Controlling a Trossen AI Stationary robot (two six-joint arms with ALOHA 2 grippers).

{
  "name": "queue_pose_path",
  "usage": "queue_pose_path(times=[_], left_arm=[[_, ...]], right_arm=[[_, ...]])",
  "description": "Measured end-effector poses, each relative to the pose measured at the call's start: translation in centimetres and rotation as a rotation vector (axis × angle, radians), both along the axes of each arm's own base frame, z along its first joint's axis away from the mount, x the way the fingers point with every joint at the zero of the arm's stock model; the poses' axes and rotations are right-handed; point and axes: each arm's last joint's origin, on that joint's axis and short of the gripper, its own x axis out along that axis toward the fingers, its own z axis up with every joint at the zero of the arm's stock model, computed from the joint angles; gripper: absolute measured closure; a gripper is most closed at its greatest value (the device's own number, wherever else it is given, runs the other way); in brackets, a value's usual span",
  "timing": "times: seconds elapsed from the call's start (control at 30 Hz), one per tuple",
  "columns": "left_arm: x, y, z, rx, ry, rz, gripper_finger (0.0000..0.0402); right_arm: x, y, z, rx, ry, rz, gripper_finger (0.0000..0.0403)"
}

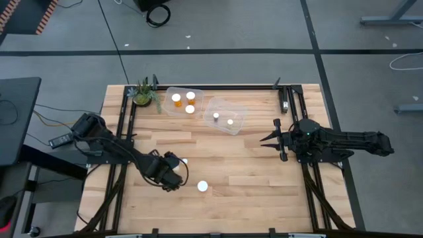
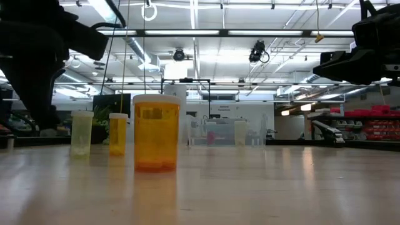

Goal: Pick and place medicine bottles into bin by pill shape (circle, oval)
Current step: Put the yellow pill bottle into the right transparent bin

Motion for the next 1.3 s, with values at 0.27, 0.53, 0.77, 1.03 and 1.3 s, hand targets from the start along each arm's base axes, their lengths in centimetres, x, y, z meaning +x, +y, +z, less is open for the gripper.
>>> queue_pose_path(times=[0.27,0.53,0.77,1.03,1.3], left_arm=[[-2.8,1.6,-3.1,-0.022,0.045,0.026,0.0199],[-4.8,2.9,-2.6,-0.165,-0.183,0.109,0.0218],[-4.0,2.5,-1.4,-0.235,-0.329,0.117,0.0205],[-2.6,2.0,-1.7,-0.198,-0.303,0.079,0.0159],[-0.2,1.8,-1.5,-0.147,-0.237,0.056,0.0146]], right_arm=[[0.0,0.0,0.0,0.000,0.000,0.000,0.0310],[0.0,0.0,0.0,0.000,0.000,0.000,0.0310],[0.0,0.0,0.0,0.000,0.000,0.000,0.0310],[0.0,0.0,0.0,0.000,0.001,0.000,0.0310],[0.0,0.0,0.0,0.001,0.004,0.000,0.0310]])
